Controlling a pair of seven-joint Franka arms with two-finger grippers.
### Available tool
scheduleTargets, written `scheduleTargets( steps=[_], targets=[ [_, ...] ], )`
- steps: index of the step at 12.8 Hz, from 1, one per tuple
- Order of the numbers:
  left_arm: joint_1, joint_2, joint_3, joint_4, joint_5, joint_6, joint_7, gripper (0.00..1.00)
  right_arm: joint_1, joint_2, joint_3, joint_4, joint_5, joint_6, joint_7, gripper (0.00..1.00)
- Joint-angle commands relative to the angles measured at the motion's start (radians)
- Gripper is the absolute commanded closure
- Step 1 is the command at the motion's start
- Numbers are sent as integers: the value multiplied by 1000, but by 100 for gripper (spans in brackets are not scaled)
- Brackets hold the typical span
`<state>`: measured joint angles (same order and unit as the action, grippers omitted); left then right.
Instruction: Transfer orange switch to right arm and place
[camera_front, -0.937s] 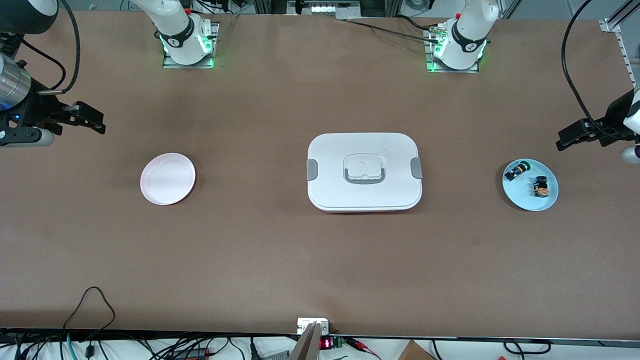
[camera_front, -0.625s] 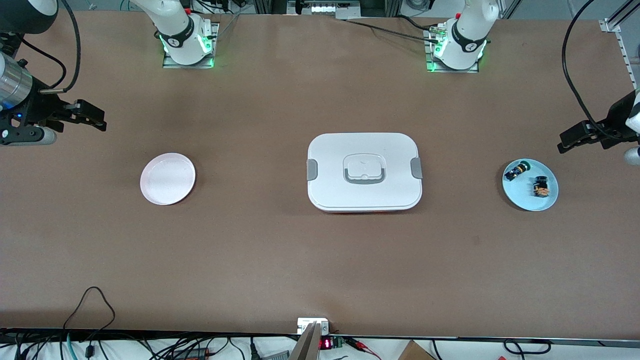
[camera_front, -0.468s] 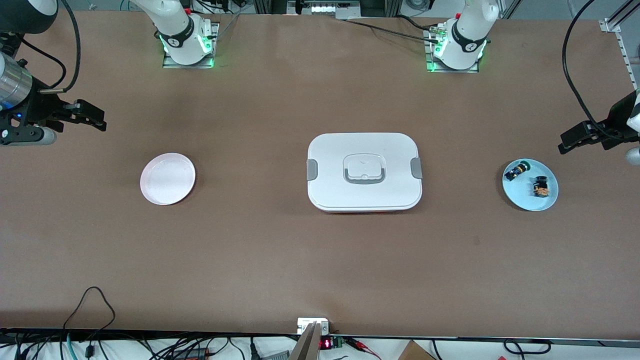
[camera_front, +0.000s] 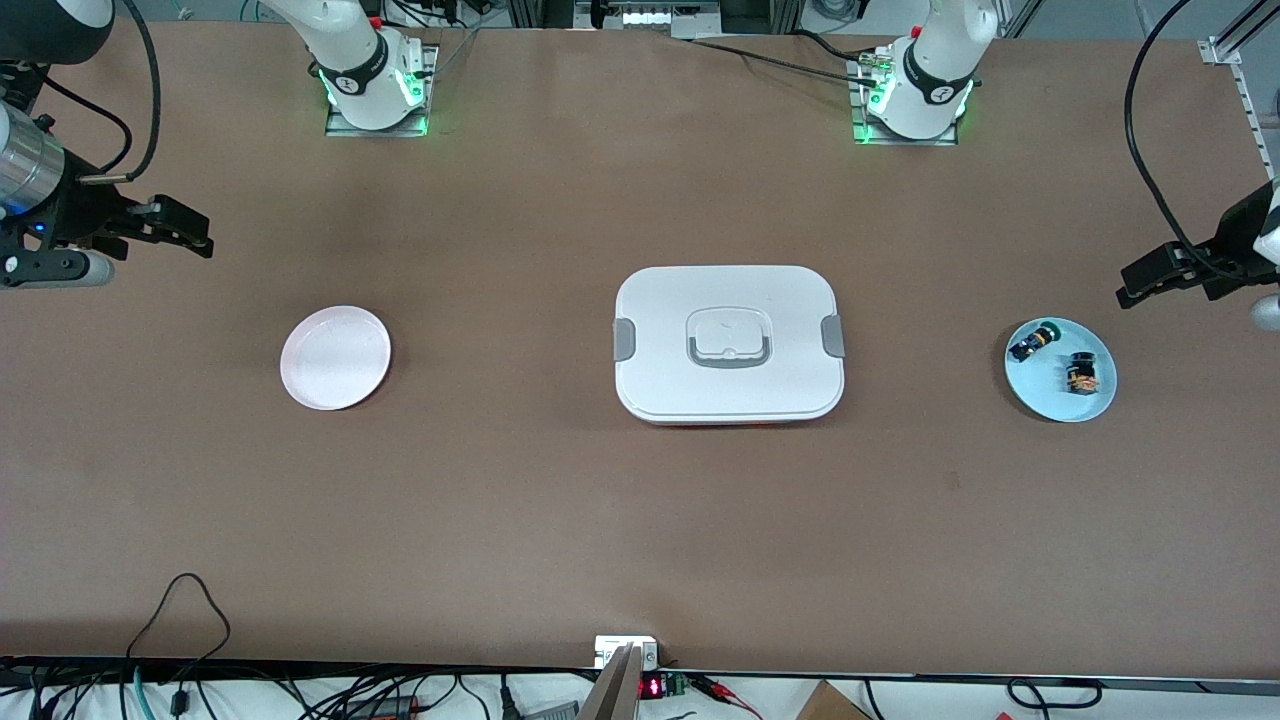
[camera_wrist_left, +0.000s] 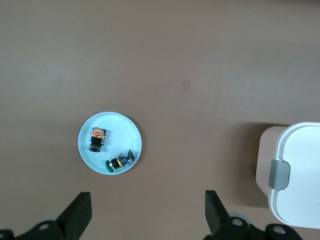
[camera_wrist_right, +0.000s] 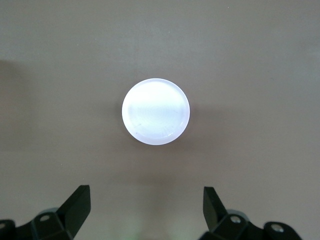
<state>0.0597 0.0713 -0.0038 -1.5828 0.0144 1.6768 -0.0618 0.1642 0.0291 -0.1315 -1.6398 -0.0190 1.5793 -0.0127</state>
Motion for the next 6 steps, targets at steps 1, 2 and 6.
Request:
scheduleTargets(
  steps=[1,2,6],
  targets=[
    [5,16,-5,29,-4,-3,11,0,0,-11,-2,5,8,-18,-9,0],
    [2,18,-7,29,-2,-2,13,0,-2,-11,-2,3,8,-16,-9,0],
    [-8,41,-16,29,-4,-9,48,0,-8,-11,-2,3,7,-7,-10,0]
  ],
)
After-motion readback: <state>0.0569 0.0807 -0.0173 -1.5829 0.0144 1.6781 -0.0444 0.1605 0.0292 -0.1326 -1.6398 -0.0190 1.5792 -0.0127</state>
